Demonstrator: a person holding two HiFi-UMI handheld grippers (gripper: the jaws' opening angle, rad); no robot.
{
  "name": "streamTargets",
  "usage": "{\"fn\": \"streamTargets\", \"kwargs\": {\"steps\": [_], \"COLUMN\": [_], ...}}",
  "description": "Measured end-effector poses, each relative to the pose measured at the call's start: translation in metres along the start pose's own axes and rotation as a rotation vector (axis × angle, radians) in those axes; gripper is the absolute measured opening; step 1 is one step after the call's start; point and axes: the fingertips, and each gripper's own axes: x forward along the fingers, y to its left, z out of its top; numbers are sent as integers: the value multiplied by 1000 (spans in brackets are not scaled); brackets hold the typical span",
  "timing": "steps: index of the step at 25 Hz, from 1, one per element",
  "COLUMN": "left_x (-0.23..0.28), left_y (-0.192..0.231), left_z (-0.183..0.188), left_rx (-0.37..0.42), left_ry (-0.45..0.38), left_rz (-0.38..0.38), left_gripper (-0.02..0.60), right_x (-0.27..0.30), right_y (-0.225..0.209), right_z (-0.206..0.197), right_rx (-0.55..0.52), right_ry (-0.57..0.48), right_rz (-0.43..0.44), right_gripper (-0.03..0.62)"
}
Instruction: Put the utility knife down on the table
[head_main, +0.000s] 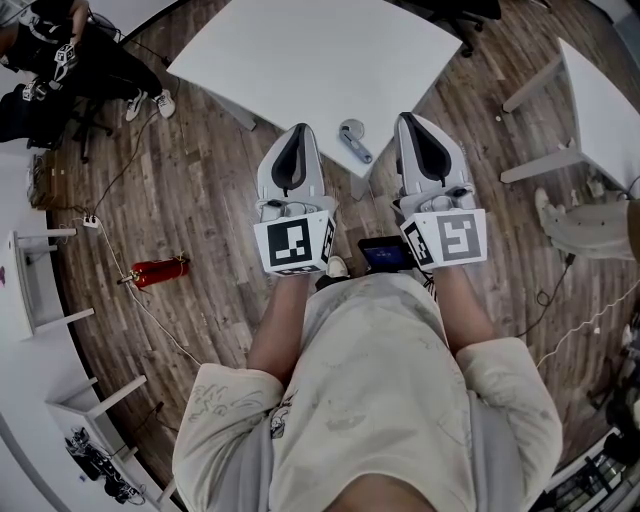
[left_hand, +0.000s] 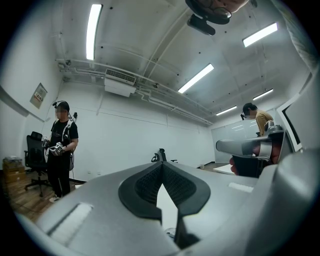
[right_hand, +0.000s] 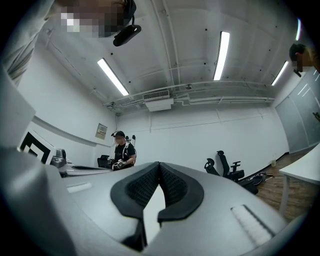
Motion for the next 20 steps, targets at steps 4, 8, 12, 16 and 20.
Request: {"fn": "streamTargets", "kwargs": {"steps": [4,8,12,16,20], "left_x": [0,-1,-1,-2,-1], "left_y": [-7,-6,-5,-5,-7], "left_z": [-3,-5,-2,5,1], "left_rx": [2,0,0,-1,0], "left_ry": [0,5,0,-2,0], "left_rz": [-2,-3,-7,-6,-9], "left_gripper": [20,20,20,20,20], "right_x": [-4,-3,-2,-1,-2], "right_y": [-4,-2,0,1,0], "right_z": [-4,-6,-3,2,-2], "right_rx": [-3,-12,-20,-25,-29], "right_ry": [7,10,13,18,22], "right_rz": [2,4,5,8,11], "right_gripper": [6,6,6,7,6]}}
